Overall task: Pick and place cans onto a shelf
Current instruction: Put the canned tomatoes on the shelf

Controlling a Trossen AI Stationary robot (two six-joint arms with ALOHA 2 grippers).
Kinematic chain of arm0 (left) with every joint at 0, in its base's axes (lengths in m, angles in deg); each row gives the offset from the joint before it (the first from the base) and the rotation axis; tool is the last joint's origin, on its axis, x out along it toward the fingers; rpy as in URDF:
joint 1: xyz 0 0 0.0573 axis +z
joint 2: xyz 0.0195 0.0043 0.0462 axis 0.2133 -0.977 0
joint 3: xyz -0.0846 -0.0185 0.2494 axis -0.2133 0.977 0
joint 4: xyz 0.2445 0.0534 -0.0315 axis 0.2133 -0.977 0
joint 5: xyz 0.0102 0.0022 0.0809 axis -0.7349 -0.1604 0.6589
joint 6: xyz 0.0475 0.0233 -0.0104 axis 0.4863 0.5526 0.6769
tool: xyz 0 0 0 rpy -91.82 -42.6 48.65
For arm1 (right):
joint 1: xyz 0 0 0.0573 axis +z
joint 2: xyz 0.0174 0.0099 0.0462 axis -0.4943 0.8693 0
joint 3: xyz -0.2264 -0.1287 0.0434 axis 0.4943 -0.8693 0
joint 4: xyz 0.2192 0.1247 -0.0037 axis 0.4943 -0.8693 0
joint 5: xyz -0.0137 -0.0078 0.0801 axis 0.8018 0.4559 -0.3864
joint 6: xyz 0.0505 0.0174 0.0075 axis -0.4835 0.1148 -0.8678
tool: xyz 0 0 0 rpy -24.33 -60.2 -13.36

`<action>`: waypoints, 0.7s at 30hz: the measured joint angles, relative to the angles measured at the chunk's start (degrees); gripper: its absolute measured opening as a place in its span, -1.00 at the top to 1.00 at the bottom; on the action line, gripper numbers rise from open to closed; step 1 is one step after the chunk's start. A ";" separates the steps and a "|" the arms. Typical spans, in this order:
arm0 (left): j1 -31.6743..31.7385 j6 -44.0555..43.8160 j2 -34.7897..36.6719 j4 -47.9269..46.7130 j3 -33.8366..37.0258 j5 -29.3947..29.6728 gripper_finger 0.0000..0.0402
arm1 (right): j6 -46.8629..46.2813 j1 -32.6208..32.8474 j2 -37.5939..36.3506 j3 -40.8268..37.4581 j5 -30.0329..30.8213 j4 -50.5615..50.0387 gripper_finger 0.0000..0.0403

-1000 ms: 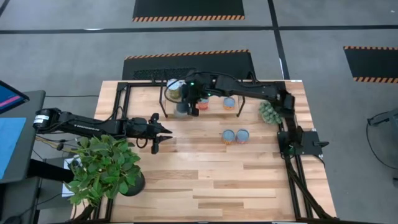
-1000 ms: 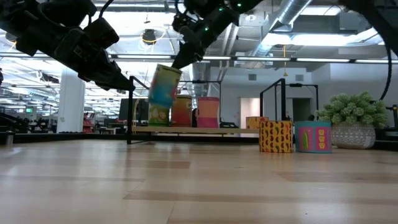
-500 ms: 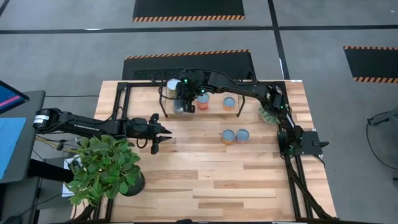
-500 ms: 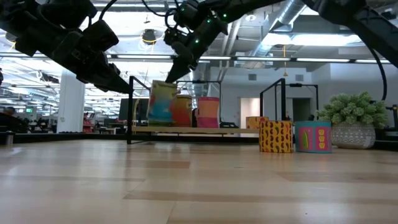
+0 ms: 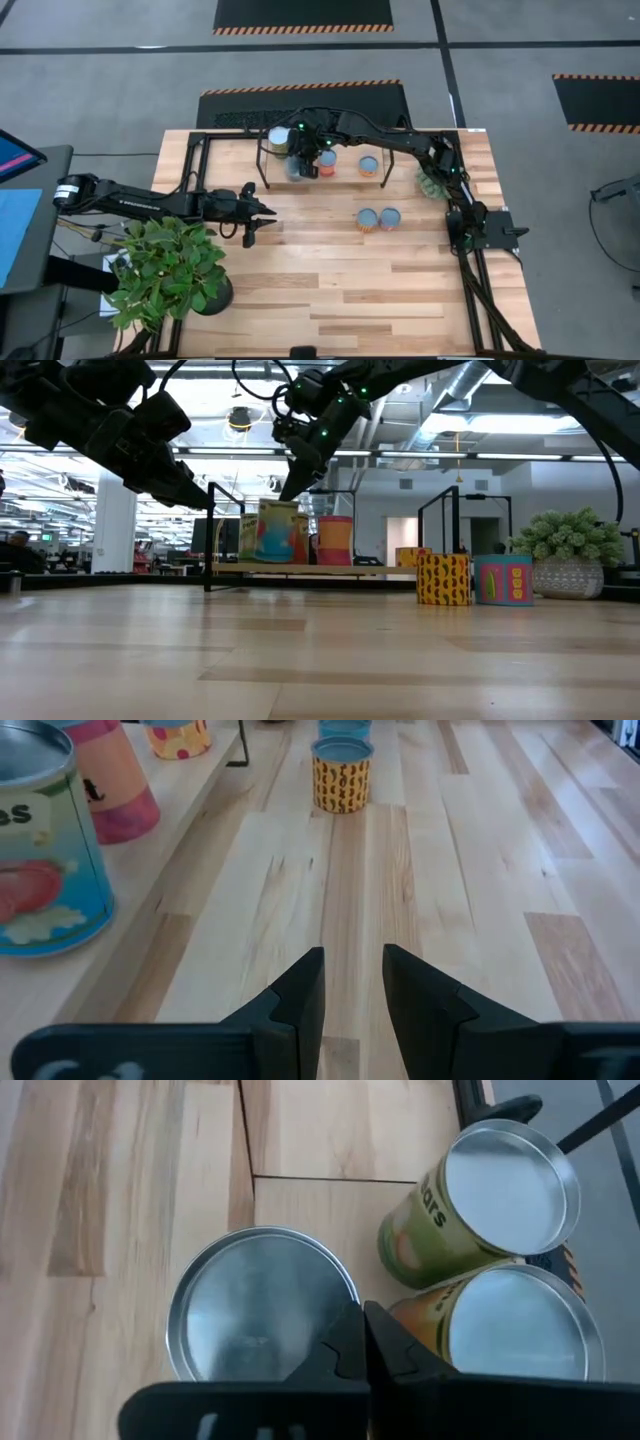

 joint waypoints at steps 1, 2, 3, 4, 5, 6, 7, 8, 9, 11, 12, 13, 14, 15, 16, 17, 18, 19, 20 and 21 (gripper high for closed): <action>0.00 0.00 0.00 0.02 0.00 0.00 0.53 | 0.00 -0.18 0.00 0.00 -0.01 -0.18 1.00; 0.00 0.00 0.00 -0.02 0.00 0.00 0.53 | -0.01 -0.24 0.00 0.00 -0.03 -0.39 1.00; 0.00 0.00 0.00 -0.06 0.00 0.00 0.53 | 0.00 -0.34 0.00 0.00 -0.05 -0.80 1.00; 0.00 0.00 0.00 -0.04 0.00 0.00 0.53 | 0.00 -0.53 0.00 0.00 -0.10 -1.40 1.00; 0.00 0.00 0.00 -0.04 0.00 0.00 0.53 | -0.02 -0.62 0.00 0.00 -0.09 -1.84 1.00; 0.00 0.00 0.00 -0.06 0.00 0.00 0.53 | -0.02 -0.74 0.00 0.00 -0.05 -1.96 1.00; 0.00 0.00 0.00 -0.06 0.00 0.00 0.53 | -0.02 -0.77 0.00 0.00 -0.05 -1.94 1.00; 0.00 0.00 0.00 -0.06 0.00 0.00 0.53 | -0.02 -0.80 0.00 0.00 -0.01 -1.87 0.99; 0.00 0.00 0.00 -0.06 0.00 0.00 0.53 | -0.02 -0.83 0.00 0.00 0.05 -1.79 0.99; 0.00 0.00 0.00 -0.06 0.00 0.00 0.53 | -0.03 -0.76 0.00 0.00 0.05 -1.79 0.96; 0.00 0.00 0.00 -0.06 0.00 0.00 0.53 | -0.07 -0.77 0.00 0.00 0.04 -1.80 0.94; 0.00 0.00 0.00 -0.08 0.00 0.00 0.53 | -0.07 -0.78 0.00 0.00 0.04 -1.81 0.91; 0.00 0.00 0.00 -0.09 0.00 0.00 0.53 | -0.07 -0.78 0.00 0.00 -0.03 -1.81 0.89; 0.01 0.00 0.00 -0.09 0.00 0.00 0.53 | -0.07 -0.78 0.00 0.00 -0.01 -1.82 0.86; 0.00 0.00 0.00 -0.09 0.00 0.00 0.53 | -0.07 -0.84 0.00 0.00 -0.01 -1.85 0.84; 0.00 -0.02 0.00 -0.11 0.00 0.00 0.53 | -0.07 -0.89 0.00 0.00 0.02 -1.84 0.81; 0.00 -0.02 0.00 -0.11 0.00 0.00 0.53 | -0.07 -0.91 0.00 0.00 0.04 -1.83 0.80; 0.00 -0.02 0.00 -0.11 0.00 0.00 0.53 | -0.07 -0.94 0.00 0.00 0.05 -1.81 0.78; 0.00 -0.02 0.00 -0.11 0.00 0.00 0.53 | -0.06 -0.96 0.00 0.00 0.11 -1.81 0.77; 0.00 -0.02 0.00 -0.11 0.00 0.00 0.53 | -0.07 -1.03 0.00 0.00 0.15 -1.83 0.77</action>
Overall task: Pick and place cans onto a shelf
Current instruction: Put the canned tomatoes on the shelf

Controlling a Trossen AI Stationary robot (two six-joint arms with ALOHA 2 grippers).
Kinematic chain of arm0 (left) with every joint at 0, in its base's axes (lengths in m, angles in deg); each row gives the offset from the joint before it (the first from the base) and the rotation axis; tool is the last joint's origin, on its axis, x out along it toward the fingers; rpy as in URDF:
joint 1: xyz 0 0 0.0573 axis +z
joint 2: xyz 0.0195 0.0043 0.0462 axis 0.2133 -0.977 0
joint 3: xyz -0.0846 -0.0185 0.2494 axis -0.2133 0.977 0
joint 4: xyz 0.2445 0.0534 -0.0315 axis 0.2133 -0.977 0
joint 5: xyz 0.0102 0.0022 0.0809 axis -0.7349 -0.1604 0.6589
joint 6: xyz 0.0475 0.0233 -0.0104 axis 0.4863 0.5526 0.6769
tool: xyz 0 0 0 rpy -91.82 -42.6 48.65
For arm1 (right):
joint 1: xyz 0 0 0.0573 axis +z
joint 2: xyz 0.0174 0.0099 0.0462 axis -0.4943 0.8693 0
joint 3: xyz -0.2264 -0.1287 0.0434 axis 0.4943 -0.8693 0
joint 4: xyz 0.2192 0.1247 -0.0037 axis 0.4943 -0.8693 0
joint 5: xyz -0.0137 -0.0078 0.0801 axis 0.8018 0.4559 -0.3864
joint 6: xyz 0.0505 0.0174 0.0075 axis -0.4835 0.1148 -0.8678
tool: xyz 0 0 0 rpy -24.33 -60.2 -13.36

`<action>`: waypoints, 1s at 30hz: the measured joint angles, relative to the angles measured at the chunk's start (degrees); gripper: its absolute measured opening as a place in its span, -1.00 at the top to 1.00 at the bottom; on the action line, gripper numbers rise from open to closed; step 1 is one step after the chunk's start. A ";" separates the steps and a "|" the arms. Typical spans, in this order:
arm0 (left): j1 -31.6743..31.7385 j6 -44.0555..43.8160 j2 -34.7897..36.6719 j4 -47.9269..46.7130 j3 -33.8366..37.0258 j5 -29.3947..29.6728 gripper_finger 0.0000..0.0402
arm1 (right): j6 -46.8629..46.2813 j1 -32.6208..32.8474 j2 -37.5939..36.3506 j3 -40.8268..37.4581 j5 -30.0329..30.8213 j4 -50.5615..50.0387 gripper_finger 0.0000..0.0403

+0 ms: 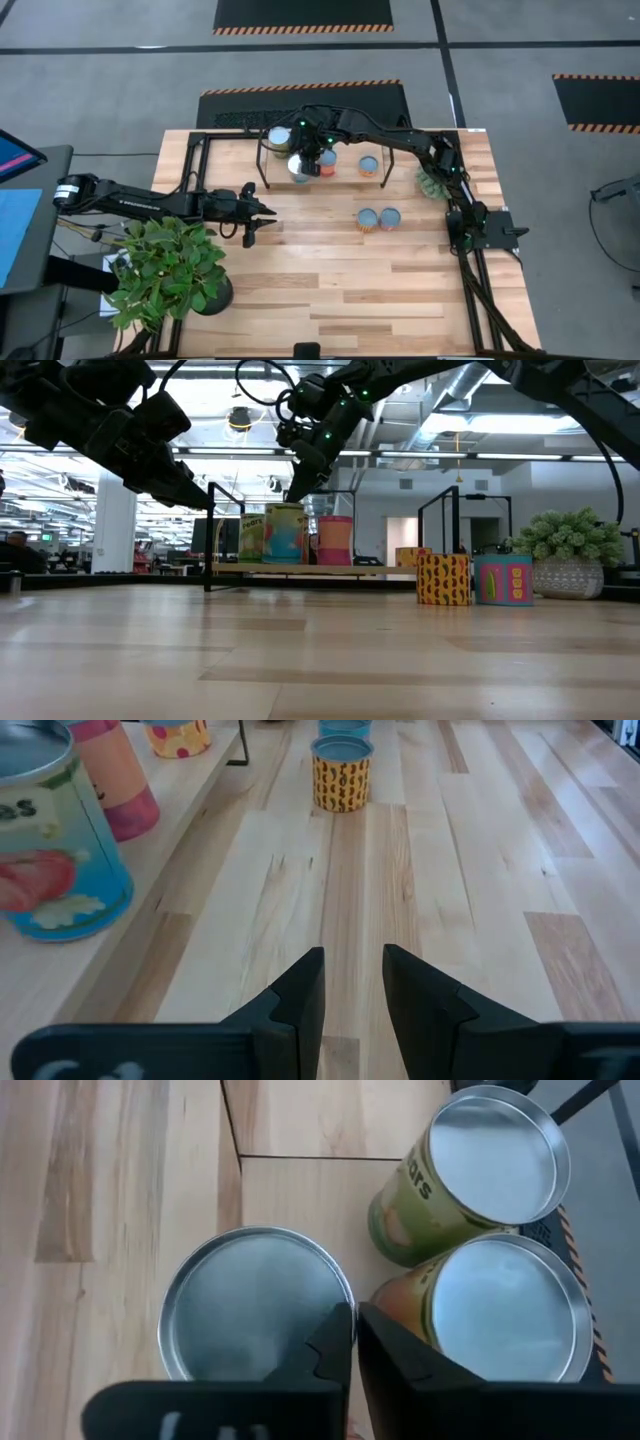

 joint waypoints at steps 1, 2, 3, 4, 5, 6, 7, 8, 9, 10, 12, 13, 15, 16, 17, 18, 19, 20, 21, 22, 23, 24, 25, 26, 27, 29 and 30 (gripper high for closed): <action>0.00 0.00 0.00 0.00 0.00 0.00 0.53 | 0.00 -0.04 0.00 0.00 0.00 0.00 0.77; 0.00 0.00 0.00 0.00 0.00 0.00 0.53 | 0.00 -0.15 0.00 0.00 -0.02 0.00 0.77; 0.00 0.00 0.00 0.00 0.00 0.00 0.53 | 0.00 -0.31 0.00 0.00 -0.02 0.00 0.77; 0.00 -0.01 0.00 0.00 0.00 0.00 0.53 | 0.00 -0.35 0.00 -0.01 -0.03 0.00 0.77; 0.00 -0.02 0.00 0.00 0.00 -0.01 0.53 | 0.01 -0.41 0.00 0.00 -0.02 0.00 0.77; 0.00 -0.19 0.00 -0.02 0.02 0.00 0.53 | 0.02 -0.56 0.00 0.00 -0.02 0.00 0.77; 0.00 -0.45 0.00 -0.02 0.00 0.00 0.53 | 0.02 -0.67 0.00 0.00 -0.02 0.00 0.78; 0.00 -0.69 0.00 -0.02 0.00 0.00 0.53 | 0.02 -0.70 0.00 0.00 -0.02 0.00 0.78; 0.00 -0.76 0.00 -0.02 0.02 0.00 0.53 | 0.02 -0.72 0.00 0.00 0.00 0.02 0.78; 0.00 -0.85 0.00 -0.02 0.01 0.00 0.53 | 0.02 -0.73 0.00 0.00 0.01 0.03 0.78; 0.00 -0.85 0.00 -0.04 0.02 0.00 0.53 | 0.02 -0.71 0.00 0.00 0.01 0.22 0.78; 0.00 -0.85 0.00 -0.05 0.02 0.00 0.53 | 0.02 -0.61 -0.10 0.00 -0.03 0.20 0.78; 0.00 -0.85 0.00 -0.11 0.02 0.00 0.53 | 0.02 -0.07 -0.43 -0.04 -0.04 -0.02 0.78; 0.00 -0.85 0.00 -0.19 0.02 0.00 0.53 | 0.02 0.33 -0.55 -0.04 -0.04 -0.05 0.78; 0.00 -0.85 0.00 -0.28 0.02 0.00 0.53 | 0.03 0.74 -0.63 -0.02 -0.04 -0.38 0.78; 0.00 -0.85 0.00 -0.31 0.02 0.00 0.53 | 0.04 1.24 -0.63 -0.02 -0.05 -0.86 0.78; 0.00 -0.85 0.00 -0.30 0.02 0.00 0.53 | 0.04 1.75 -0.63 -0.03 -0.11 -1.37 0.78; 0.00 -0.85 0.00 -0.40 0.02 0.00 0.53 | 0.05 2.34 -0.63 -0.07 -0.12 -1.71 0.78; 0.00 -0.85 0.00 -0.65 0.02 0.00 0.53 | 0.07 2.98 -0.63 -0.07 -0.13 -1.83 0.78; 0.00 -0.85 0.00 -1.12 0.02 0.00 0.53 | 0.16 3.71 -0.67 -0.07 -0.09 -1.85 0.78; 0.00 -0.85 0.00 -1.65 0.03 0.02 0.53 | 0.34 4.44 -0.99 -0.07 -0.04 -2.26 0.78; 0.00 -0.85 0.00 -2.09 0.04 0.02 0.53 | 0.50 5.31 -1.42 -0.13 0.11 -3.08 0.78; 0.00 -0.85 0.00 -2.32 0.04 0.04 0.53 | 0.66 6.32 -1.83 -0.13 0.81 -3.13 0.78; 0.00 -0.85 0.00 -2.56 0.04 0.16 0.53 | 0.93 7.32 -2.12 -0.01 1.90 -2.39 0.78; 0.00 -0.85 0.00 -2.84 0.04 0.43 0.53 | 1.03 8.21 -2.70 0.02 2.69 -2.50 0.79; 0.00 -1.14 0.00 -2.96 0.07 0.59 0.53 | 0.64 9.87 -3.81 -0.09 3.32 -4.26 0.80; 0.00 -1.36 0.00 -2.92 0.07 0.62 0.53 | 0.24 10.76 -4.01 0.02 3.32 -3.72 0.81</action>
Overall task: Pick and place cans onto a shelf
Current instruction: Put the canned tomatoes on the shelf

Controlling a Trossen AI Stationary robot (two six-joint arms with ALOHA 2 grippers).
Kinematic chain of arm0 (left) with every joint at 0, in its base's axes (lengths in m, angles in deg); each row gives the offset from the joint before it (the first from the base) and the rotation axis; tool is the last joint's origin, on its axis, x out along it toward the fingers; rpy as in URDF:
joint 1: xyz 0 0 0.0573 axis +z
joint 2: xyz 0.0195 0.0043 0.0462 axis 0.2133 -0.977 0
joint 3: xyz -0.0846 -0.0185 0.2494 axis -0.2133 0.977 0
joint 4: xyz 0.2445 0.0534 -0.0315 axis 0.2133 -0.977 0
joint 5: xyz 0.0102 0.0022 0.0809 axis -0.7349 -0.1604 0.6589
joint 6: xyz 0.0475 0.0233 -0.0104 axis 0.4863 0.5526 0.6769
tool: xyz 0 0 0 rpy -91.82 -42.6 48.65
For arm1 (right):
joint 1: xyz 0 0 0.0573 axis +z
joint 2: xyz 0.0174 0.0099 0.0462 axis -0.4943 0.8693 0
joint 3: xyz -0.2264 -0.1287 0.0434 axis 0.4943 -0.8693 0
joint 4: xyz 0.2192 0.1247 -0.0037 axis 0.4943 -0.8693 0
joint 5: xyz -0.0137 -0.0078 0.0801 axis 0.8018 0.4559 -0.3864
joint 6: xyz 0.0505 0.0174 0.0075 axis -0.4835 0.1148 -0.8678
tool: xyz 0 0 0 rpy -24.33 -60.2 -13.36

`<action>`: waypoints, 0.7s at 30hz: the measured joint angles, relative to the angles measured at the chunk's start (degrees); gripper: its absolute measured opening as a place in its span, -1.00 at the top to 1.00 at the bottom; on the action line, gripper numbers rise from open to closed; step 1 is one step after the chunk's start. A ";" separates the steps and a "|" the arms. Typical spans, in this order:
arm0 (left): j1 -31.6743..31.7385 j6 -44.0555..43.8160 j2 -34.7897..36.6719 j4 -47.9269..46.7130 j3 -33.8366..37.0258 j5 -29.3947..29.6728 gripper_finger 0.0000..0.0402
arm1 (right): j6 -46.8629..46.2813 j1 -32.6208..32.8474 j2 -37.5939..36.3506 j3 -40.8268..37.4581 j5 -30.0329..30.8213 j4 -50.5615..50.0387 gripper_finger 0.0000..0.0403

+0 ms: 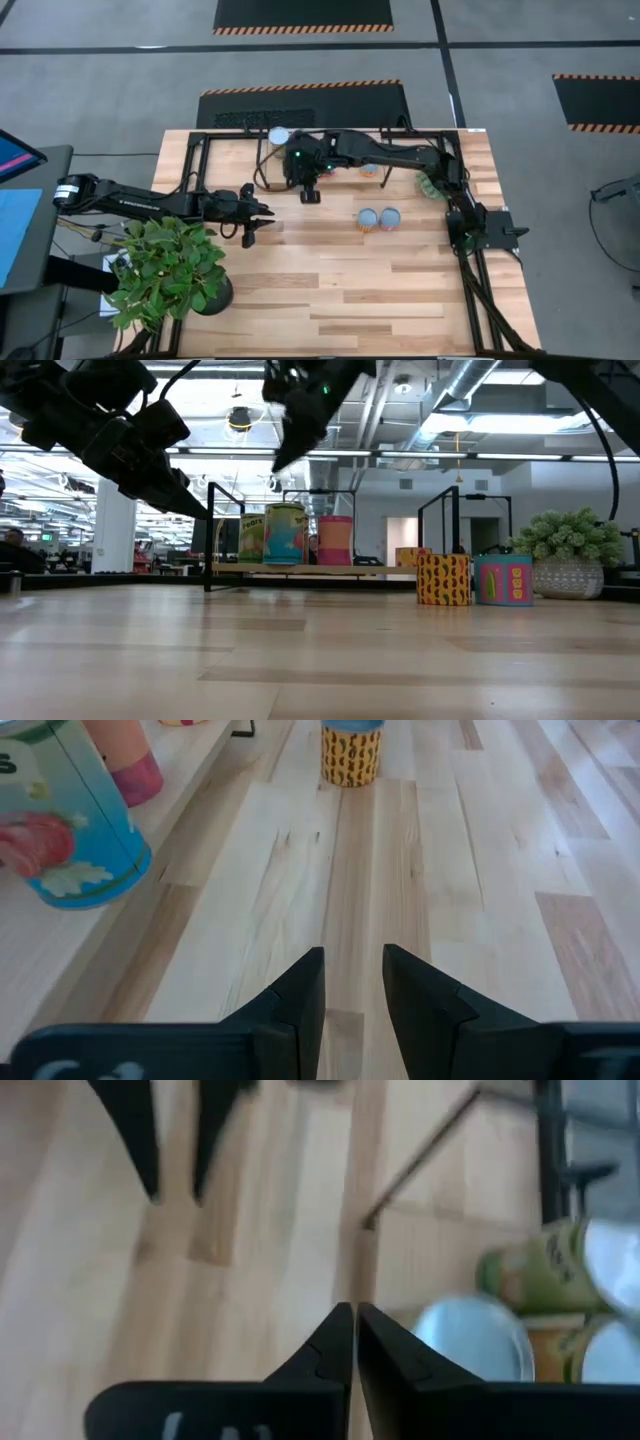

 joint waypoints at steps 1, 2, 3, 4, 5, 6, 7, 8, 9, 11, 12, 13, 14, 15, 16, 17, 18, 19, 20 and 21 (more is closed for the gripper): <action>0.00 -0.07 0.00 -0.01 0.00 0.07 0.53 | -0.18 0.76 -0.05 0.09 -0.05 0.06 0.82; 0.00 -0.12 0.00 0.05 0.00 0.08 0.53 | -0.43 1.39 -0.04 0.05 -0.17 -0.79 0.83; 0.00 -0.14 0.00 0.25 0.00 0.08 0.53 | -0.60 1.94 0.07 -0.05 -0.15 -1.76 0.84; 0.00 -0.30 0.00 0.32 0.00 0.08 0.53 | -0.71 2.42 0.24 -0.13 -0.19 -2.30 0.86; 0.00 -0.76 0.00 0.32 0.00 0.05 0.53 | -0.74 2.89 0.49 -0.13 -0.18 -2.67 0.87; 0.00 -1.18 0.00 0.32 0.00 0.06 0.53 | -0.89 3.32 1.04 0.01 0.01 -2.71 0.88; 0.00 -1.60 0.00 0.29 0.00 0.07 0.53 | -1.39 3.64 1.46 0.06 0.47 -2.74 0.90; 0.00 -1.97 0.00 0.17 0.00 0.05 0.53 | -1.75 3.76 1.81 -0.05 1.13 -3.62 0.91; 0.00 -2.20 0.00 0.03 0.00 0.04 0.53 | -1.85 3.79 2.01 -0.18 1.56 -4.91 0.92; 0.00 -2.49 0.00 -0.09 0.00 -0.23 0.53 | -1.77 3.50 2.52 -0.14 2.47 -4.45 0.93; 0.00 -2.51 0.00 -0.28 0.00 -0.27 0.53 | -1.81 3.11 2.60 -0.07 2.60 -4.19 0.92; 0.00 -2.53 0.00 -0.41 0.00 -0.26 0.53 | -1.98 2.67 2.61 -0.07 2.60 -4.68 0.92; 0.00 -2.58 0.00 -0.49 0.00 -0.26 0.53 | -2.10 2.19 2.67 -0.07 2.61 -5.11 0.91; 0.00 -2.68 0.00 -0.61 0.00 -0.25 0.53 | -2.09 1.69 2.73 -0.08 2.61 -4.98 0.90; 0.00 -2.83 0.00 -0.86 0.00 -0.25 0.53 | -2.08 1.22 2.82 -0.08 2.60 -4.77 0.89; 0.00 -3.06 0.00 -1.04 0.00 -0.25 0.53 | -2.16 0.69 2.99 -0.07 2.59 -4.67 0.88; 0.00 -3.28 0.00 -1.18 0.00 -0.25 0.53 | -2.32 0.25 3.13 -0.07 2.31 -4.62 0.87; 0.00 -3.59 0.00 -1.40 0.00 -0.25 0.53 | -2.53 -0.23 3.24 -0.07 1.41 -4.85 0.87; 0.00 -3.63 0.00 -1.66 0.00 -0.25 0.53 | -2.81 -0.74 3.27 -0.09 -0.06 -5.08 0.87; 0.00 -3.63 0.00 -1.77 0.00 -0.25 0.53 | -3.02 -1.18 3.27 -0.09 -1.69 -5.07 0.87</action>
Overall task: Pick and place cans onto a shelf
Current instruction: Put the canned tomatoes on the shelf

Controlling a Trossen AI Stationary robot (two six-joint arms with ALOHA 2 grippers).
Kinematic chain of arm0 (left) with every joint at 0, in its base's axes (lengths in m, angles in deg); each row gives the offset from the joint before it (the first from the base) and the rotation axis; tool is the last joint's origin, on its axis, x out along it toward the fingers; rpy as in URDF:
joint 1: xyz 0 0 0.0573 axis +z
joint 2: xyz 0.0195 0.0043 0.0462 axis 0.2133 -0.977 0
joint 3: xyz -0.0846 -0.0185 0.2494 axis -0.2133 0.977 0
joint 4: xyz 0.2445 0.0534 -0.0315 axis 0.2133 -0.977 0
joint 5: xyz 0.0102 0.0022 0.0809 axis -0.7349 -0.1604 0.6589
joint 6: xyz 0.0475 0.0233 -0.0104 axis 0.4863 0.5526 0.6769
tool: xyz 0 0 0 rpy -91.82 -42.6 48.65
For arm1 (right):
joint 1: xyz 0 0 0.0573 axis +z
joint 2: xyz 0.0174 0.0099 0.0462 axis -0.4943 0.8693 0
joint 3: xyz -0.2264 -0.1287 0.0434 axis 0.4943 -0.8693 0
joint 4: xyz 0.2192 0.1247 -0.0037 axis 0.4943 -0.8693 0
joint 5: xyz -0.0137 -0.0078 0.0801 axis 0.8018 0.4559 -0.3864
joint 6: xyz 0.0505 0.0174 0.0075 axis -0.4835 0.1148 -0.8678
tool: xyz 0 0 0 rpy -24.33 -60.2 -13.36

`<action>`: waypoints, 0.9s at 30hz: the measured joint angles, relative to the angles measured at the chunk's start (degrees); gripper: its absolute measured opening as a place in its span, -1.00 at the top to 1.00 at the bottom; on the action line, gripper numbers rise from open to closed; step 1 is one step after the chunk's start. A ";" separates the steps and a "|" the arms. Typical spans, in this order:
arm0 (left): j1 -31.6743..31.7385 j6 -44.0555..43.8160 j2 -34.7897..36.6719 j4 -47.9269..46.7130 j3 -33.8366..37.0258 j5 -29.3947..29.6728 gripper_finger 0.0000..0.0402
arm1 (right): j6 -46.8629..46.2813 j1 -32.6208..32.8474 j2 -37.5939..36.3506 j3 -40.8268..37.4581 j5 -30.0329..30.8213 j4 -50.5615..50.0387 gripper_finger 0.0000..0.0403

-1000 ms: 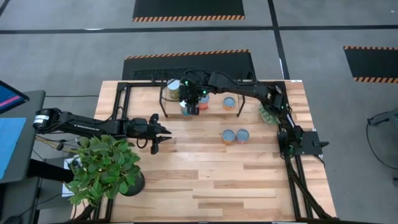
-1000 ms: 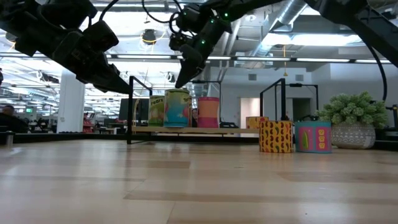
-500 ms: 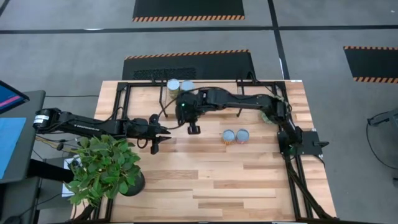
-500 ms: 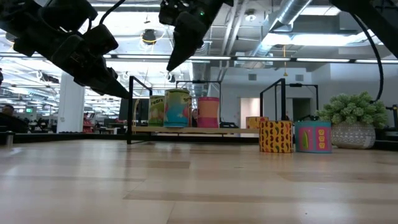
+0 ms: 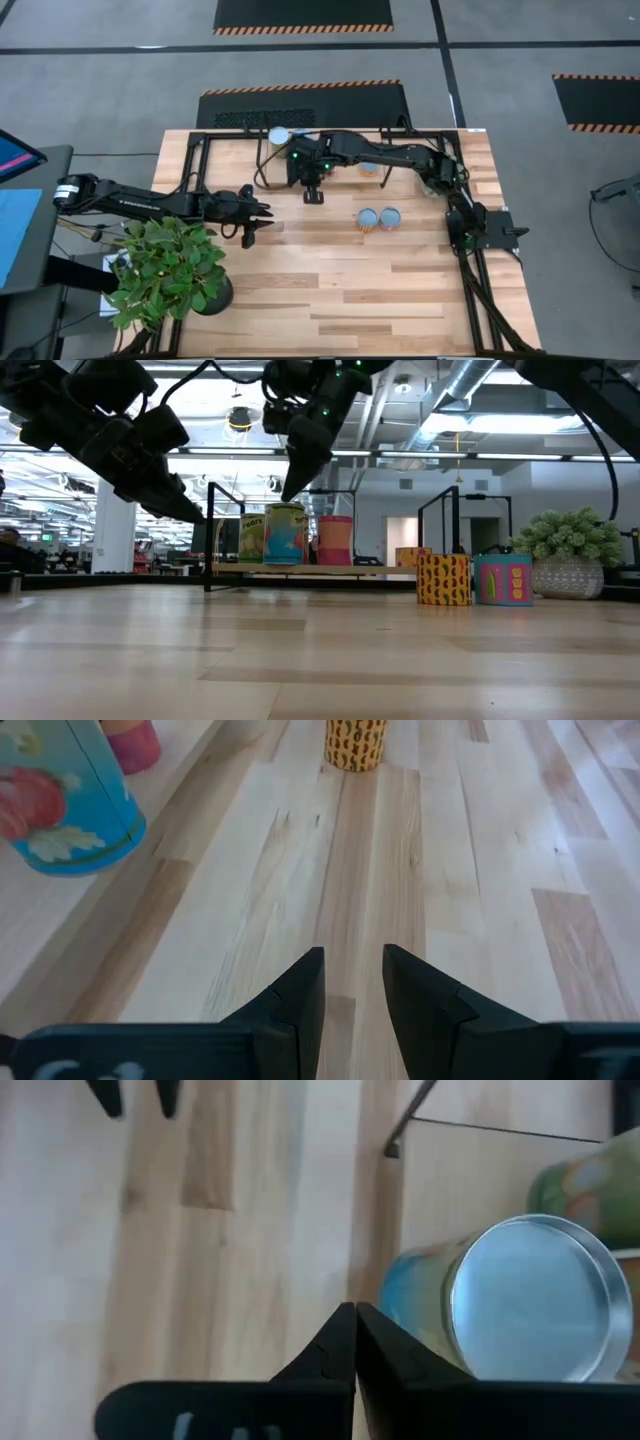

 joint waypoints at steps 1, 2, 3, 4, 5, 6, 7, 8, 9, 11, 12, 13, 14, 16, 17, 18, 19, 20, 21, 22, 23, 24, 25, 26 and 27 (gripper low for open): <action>0.00 0.00 0.00 -0.04 0.00 0.00 0.53 | -0.17 -0.40 -0.02 0.00 -1.49 0.06 0.87; 0.00 0.00 0.00 -0.14 0.00 0.00 0.53 | -0.16 -0.70 -0.02 -0.07 -2.59 0.19 0.88; 0.00 0.00 0.00 -0.29 0.00 0.00 0.53 | -0.16 -0.85 -0.06 -0.61 -3.02 0.92 0.90; 0.00 0.00 0.00 -0.33 0.00 0.00 0.53 | -0.17 -0.92 -0.06 -0.98 -3.07 1.11 0.91; 0.00 0.00 0.00 -0.34 0.00 0.00 0.53 | -0.17 -0.95 0.01 -1.10 -3.12 0.63 0.91; 0.00 0.00 0.00 -0.37 0.00 0.00 0.53 | -0.17 -0.97 0.02 -1.14 -3.14 0.30 0.92; 0.00 0.00 0.00 -0.42 0.00 0.02 0.53 | -0.15 -0.97 0.02 -1.13 -3.14 0.51 0.92; 0.00 0.00 0.00 -0.42 0.00 0.01 0.53 | -0.02 -0.97 -0.02 -1.10 -3.14 0.90 0.92; 0.00 0.00 0.00 -0.44 0.00 0.02 0.53 | 0.18 -0.97 -0.02 -1.07 -3.16 1.27 0.92; 0.00 0.00 0.00 -0.44 0.00 0.01 0.53 | 0.23 -0.92 -0.02 -1.07 -3.14 1.97 0.90; 0.00 0.00 0.00 -0.44 0.00 0.02 0.53 | 0.36 -0.93 -0.02 -1.07 -3.14 2.45 0.89; 0.00 -0.02 0.00 -0.44 0.00 0.02 0.53 | 0.36 -1.03 -0.02 -1.07 -3.14 2.88 0.88; 0.00 -0.19 0.00 -0.44 0.00 0.02 0.53 | 0.38 -1.18 -0.02 -1.07 -3.14 3.02 0.87; 0.00 -0.33 0.00 -0.44 0.00 0.02 0.53 | 0.54 -1.54 -0.02 -1.07 -3.14 2.88 0.87; 0.00 -0.37 0.00 -0.44 0.00 0.02 0.53 | 0.84 -1.80 -0.02 -1.07 -3.16 2.83 0.87; 0.00 -0.37 0.00 -0.44 0.00 0.02 0.53 | 1.22 -2.09 -0.02 -1.07 -3.14 2.95 0.87; 0.00 -0.39 0.00 -0.44 0.00 0.02 0.53 | 1.37 -2.36 -0.02 -1.07 -3.14 3.19 0.88; 0.00 -0.39 0.00 -0.44 0.00 0.02 0.53 | 1.41 -2.59 -0.02 -1.07 -3.14 3.54 0.89; 0.00 -0.46 0.00 -0.44 0.00 0.02 0.53 | 1.41 -2.86 -0.02 -1.07 -3.14 3.82 0.91; 0.00 -0.64 0.00 -0.44 0.00 0.02 0.53 | 1.41 -3.07 -0.02 -1.07 -3.13 3.99 0.91; -0.01 -0.86 0.00 -0.44 0.00 0.02 0.53 | 1.42 -3.29 -0.02 -1.07 -3.13 4.10 0.92; 0.00 -0.92 0.00 -0.44 0.00 0.04 0.53 | 1.41 -3.54 -0.02 -1.07 -3.14 4.23 0.92; 0.00 -0.92 0.00 -0.44 0.00 0.04 0.53 | 1.41 -3.71 -0.02 -1.07 -3.14 4.19 0.92; 0.00 -0.94 0.00 -0.44 0.00 0.02 0.53 | 1.41 -3.92 -0.02 -1.07 -3.14 4.13 0.92; 0.00 -0.96 0.00 -0.44 0.00 0.03 0.53 | 1.41 -3.97 -0.02 -1.07 -3.14 4.12 0.91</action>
